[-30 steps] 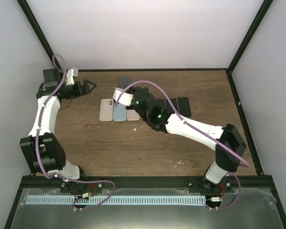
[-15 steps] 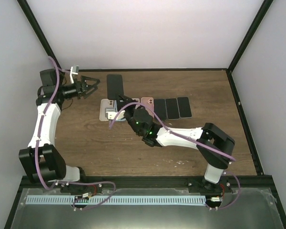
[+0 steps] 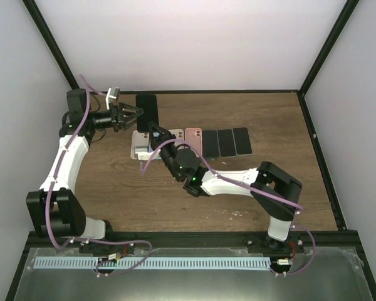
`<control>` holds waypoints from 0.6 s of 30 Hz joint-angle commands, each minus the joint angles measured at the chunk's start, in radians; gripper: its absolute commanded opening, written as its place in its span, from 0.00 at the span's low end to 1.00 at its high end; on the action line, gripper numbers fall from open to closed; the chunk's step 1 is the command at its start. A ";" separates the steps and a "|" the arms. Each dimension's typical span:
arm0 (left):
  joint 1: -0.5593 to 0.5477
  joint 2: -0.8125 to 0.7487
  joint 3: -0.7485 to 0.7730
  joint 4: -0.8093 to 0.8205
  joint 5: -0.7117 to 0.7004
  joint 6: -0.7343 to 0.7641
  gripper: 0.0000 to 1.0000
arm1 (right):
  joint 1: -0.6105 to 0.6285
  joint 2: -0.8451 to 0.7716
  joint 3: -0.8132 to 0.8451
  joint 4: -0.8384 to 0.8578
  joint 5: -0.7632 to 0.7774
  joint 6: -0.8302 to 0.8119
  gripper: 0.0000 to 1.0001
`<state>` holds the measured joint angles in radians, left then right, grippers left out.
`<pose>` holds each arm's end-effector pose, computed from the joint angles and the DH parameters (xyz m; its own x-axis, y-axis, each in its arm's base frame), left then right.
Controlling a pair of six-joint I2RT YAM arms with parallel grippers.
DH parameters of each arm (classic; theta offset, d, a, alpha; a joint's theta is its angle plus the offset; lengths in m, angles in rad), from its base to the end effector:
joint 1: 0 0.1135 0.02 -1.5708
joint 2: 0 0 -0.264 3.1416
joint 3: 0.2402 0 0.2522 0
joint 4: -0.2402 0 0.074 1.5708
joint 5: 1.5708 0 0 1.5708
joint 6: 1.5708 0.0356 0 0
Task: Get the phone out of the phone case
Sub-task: Place the phone at the center of the board.
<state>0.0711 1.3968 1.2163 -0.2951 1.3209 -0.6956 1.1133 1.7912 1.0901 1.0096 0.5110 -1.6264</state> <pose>0.3014 -0.0131 0.3506 -0.8900 -0.2223 -0.3982 0.3534 0.2155 -0.9103 0.1939 0.3545 0.2908 0.5684 -0.8172 -0.0953 0.1660 0.2273 -0.9596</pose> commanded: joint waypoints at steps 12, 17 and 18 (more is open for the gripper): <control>-0.005 0.012 -0.061 0.189 0.027 -0.182 0.09 | 0.030 0.009 0.002 0.192 -0.009 -0.072 0.24; 0.005 0.014 -0.035 0.199 0.007 -0.201 0.03 | 0.031 0.006 -0.019 0.206 0.000 -0.055 0.56; 0.009 0.017 -0.023 0.197 0.006 -0.194 0.02 | 0.031 0.000 -0.021 0.188 0.003 -0.036 0.60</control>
<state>0.0681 1.4090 1.1595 -0.1440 1.3251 -0.8810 1.1366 1.8095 1.0779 1.1404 0.5091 -1.7023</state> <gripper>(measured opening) 0.094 0.547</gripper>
